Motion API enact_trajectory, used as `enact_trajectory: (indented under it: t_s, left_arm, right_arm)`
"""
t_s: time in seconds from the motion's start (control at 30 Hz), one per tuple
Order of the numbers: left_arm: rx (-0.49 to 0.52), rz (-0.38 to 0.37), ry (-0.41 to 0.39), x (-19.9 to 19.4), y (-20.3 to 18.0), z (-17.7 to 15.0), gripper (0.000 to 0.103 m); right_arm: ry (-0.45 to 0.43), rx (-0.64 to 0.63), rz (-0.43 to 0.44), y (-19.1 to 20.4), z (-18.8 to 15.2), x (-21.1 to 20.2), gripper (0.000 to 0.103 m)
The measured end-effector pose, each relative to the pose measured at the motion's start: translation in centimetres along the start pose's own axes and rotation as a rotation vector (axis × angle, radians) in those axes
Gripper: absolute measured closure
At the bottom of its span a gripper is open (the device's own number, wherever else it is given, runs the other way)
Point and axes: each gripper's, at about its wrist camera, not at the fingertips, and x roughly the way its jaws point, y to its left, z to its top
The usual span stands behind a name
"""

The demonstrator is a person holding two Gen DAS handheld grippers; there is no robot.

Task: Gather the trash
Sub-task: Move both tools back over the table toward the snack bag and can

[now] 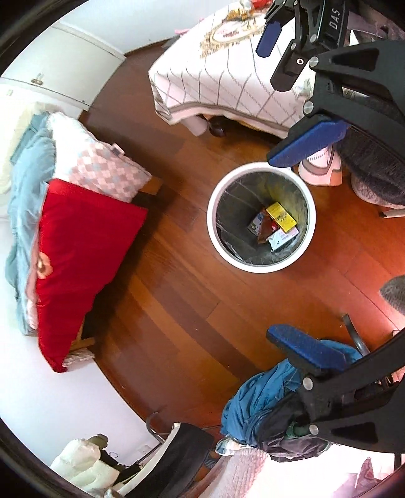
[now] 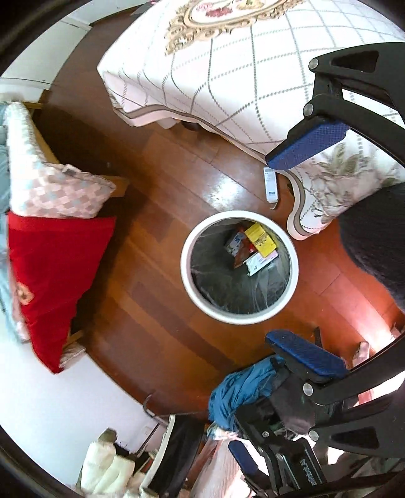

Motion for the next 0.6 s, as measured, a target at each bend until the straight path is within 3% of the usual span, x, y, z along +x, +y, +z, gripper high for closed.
enact_trajectory:
  t_s: [0.2, 0.37, 0.5, 0.6]
  left_arm:
    - [0.028, -0.008, -0.055, -4.3, -1.6, -1.0, 0.000]
    - [0.077, -0.011, -0.085, -6.6, -5.9, -1.6, 0.000]
    - [0.120, -0.026, -0.072, -6.5, -11.6, -1.9, 0.000]
    - [0.196, -0.051, -0.063, -5.4, -18.2, -2.2, 0.000]
  right_arm:
    - [-0.083, 0.044, 0.091, -0.5, -2.2, -5.9, 0.000]
    - [-0.132, 0.141, 0.176, -3.5, -4.4, -10.2, 0.000]
    - [-0.165, 0.227, 0.145, -8.8, -6.4, -13.3, 0.000]
    - [-0.167, 0.290, 0.059, -14.4, -7.9, -15.1, 0.000]
